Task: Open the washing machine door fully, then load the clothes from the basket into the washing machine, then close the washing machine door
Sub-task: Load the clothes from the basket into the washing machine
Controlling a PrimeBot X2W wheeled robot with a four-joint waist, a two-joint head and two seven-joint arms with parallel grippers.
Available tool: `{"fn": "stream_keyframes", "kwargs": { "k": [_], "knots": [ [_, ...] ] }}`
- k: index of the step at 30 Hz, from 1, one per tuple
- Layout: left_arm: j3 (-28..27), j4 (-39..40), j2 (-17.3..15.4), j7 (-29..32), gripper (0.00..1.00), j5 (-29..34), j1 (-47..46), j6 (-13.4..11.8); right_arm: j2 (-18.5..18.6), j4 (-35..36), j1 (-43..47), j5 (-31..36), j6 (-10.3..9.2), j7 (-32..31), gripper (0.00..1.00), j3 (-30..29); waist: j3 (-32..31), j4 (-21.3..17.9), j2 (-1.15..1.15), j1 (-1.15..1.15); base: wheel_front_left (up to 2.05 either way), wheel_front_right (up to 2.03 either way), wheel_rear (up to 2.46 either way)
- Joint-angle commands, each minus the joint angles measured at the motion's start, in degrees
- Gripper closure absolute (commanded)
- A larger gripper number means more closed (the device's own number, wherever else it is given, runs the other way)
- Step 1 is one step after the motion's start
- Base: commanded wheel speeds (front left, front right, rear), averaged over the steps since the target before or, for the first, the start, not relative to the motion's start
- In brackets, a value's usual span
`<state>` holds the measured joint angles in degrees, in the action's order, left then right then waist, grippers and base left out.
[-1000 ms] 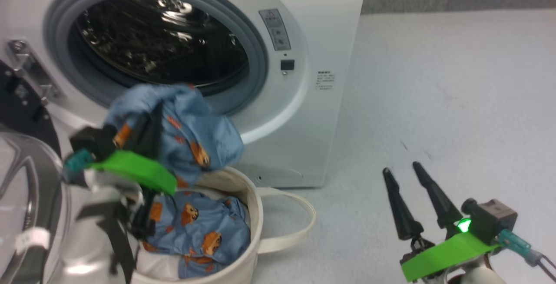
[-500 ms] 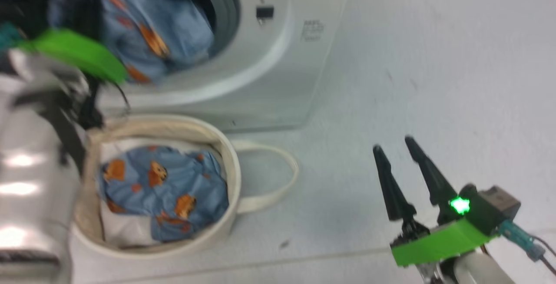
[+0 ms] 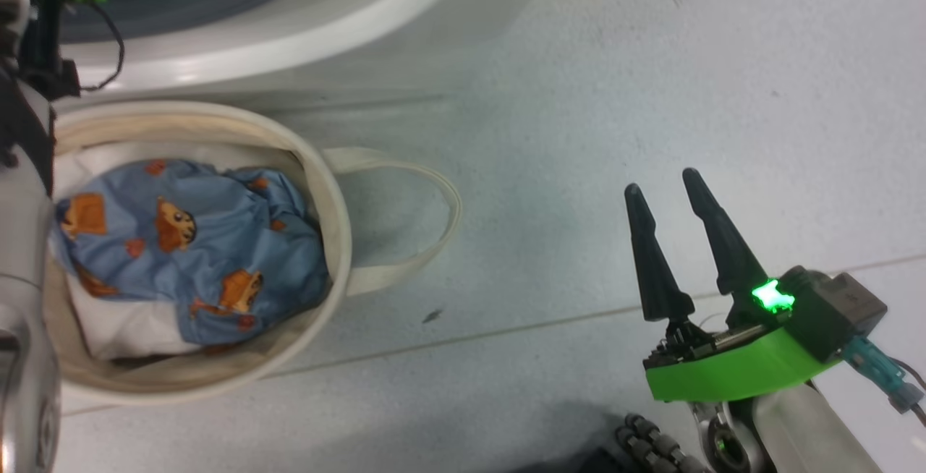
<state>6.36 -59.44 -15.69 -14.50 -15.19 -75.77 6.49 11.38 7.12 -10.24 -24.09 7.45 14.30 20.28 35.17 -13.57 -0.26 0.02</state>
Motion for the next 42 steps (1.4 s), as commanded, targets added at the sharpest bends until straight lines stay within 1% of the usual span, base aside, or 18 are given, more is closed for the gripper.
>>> {"fn": "stream_keyframes", "kwargs": {
  "k": [1, 5, 10, 12, 16, 18, 21, 24, 26, 27, 28, 30, 34, 36, 38, 40, 42],
  "knots": [
    [-1.26, 1.57, -3.16, -0.50, 1.00, 0.74, -2.81, -0.19, 0.10, 2.09, 0.70, 0.73, 0.03, 0.70, 0.00, 0.86, 1.88, -1.04, 0.00, -0.02, 0.00, 0.00, 0.00],
    [-1.03, 0.38, -4.14, -0.50, 1.00, 2.06, -4.47, -0.13, -0.26, 2.39, 0.91, 1.38, 0.03, 0.70, 0.00, 0.53, 3.15, -1.14, 0.00, -0.02, 0.10, 0.10, 0.10],
    [0.93, -0.40, -5.81, -0.50, 1.00, 4.49, -7.20, 0.24, -1.19, 2.88, 1.50, 3.97, 0.03, 0.70, 0.00, 0.37, 4.47, 0.37, 0.00, -0.02, 0.21, 0.21, 0.21],
    [0.76, 2.50, -6.58, -0.50, 1.00, 4.85, -8.53, 0.37, -1.80, 3.17, 1.82, 5.07, 0.03, 0.70, 0.00, 0.23, 5.08, 0.97, 0.00, -0.02, 0.17, 0.17, 0.17],
    [-2.24, 13.54, -7.38, -0.50, 1.00, 4.48, -8.31, 0.55, -3.21, 3.46, 2.11, 7.15, 0.03, 0.70, 0.00, 0.22, 6.29, 1.94, 0.00, -0.02, 0.12, 0.12, 0.12],
    [-3.68, 15.60, -7.05, -0.50, 1.00, 3.79, -6.92, 0.70, -3.76, 3.31, 2.28, 7.82, 0.03, 0.70, 0.00, 0.29, 6.41, 2.14, 0.00, -0.02, 0.06, 0.06, 0.06],
    [-4.56, 14.39, -6.42, -0.50, 1.00, 2.91, -5.61, 0.87, -4.33, 3.15, 2.35, 8.44, 0.03, 0.70, 0.00, 0.42, 6.49, 2.33, 0.00, -0.02, 0.05, 0.05, 0.05],
    [-4.23, 12.73, -6.11, -0.50, 1.00, 2.73, -5.35, 0.94, -4.63, 3.14, 2.31, 8.68, 0.03, 0.70, 0.00, 0.51, 6.47, 2.42, 0.00, -0.02, 0.04, 0.04, 0.04],
    [-3.00, 8.50, -5.85, -0.50, 1.00, 2.59, -5.26, 0.96, -4.85, 2.95, 2.37, 8.89, 0.03, 0.70, 0.00, 0.55, 6.29, 2.55, 0.00, -0.02, 0.03, 0.03, 0.03],
    [-1.97, 6.45, -5.69, -0.50, 0.39, 2.50, -5.64, 0.97, -4.95, 2.77, 2.40, 8.97, 0.03, 0.70, 0.00, 0.59, 6.18, 2.58, 0.00, -0.02, 0.00, 0.00, 0.00],
    [-1.16, 4.24, -5.66, -0.50, 0.00, 2.30, -6.13, 0.97, -5.05, 2.61, 2.41, 9.00, 0.03, 0.70, 0.00, 0.67, 6.04, 2.57, 0.00, -0.02, 0.00, 0.00, 0.00],
    [0.48, -1.13, -5.61, 0.27, 0.00, 2.45, -7.28, 0.98, -5.19, 2.34, 2.39, 8.99, 0.03, 0.70, 0.00, 0.76, 5.63, 2.50, 0.00, -0.02, 0.00, 0.00, 0.00],
    [4.24, -10.09, -4.55, 7.36, 0.00, 3.21, -9.16, 0.99, -5.24, 1.98, 2.22, 8.71, 0.03, 0.70, 0.00, 1.08, 4.04, 2.23, 0.00, -0.02, 0.00, 0.00, 0.00],
    [5.47, -11.97, -3.94, 11.02, 0.00, 2.90, -9.48, 0.99, -5.19, 1.76, 2.02, 8.51, 0.03, 0.70, 0.00, 1.45, 3.10, 2.06, 0.00, -0.02, 0.00, 0.00, 0.00],
    [6.07, -12.73, -3.45, 12.54, 0.00, 2.10, -9.22, 0.99, -5.10, 1.46, 1.78, 8.27, 0.03, 0.70, 0.00, 1.76, 1.98, 1.92, 0.00, -0.02, 0.00, 0.00, 0.00],
    [6.83, -13.15, -3.00, 13.08, 0.00, 1.47, -8.28, 0.99, -5.00, 1.13, 1.52, 7.90, 0.03, 0.70, 0.00, 1.93, 0.65, 1.89, 0.00, -0.02, 0.00, 0.00, 0.00],
    [8.07, -13.31, -2.31, 11.92, 0.00, 1.31, -6.65, 0.99, -4.91, 0.75, 1.28, 7.48, 0.03, 0.70, 0.00, 1.96, -0.98, 2.13, 0.00, -0.02, 0.00, 0.00, 0.00]
  ]
}}
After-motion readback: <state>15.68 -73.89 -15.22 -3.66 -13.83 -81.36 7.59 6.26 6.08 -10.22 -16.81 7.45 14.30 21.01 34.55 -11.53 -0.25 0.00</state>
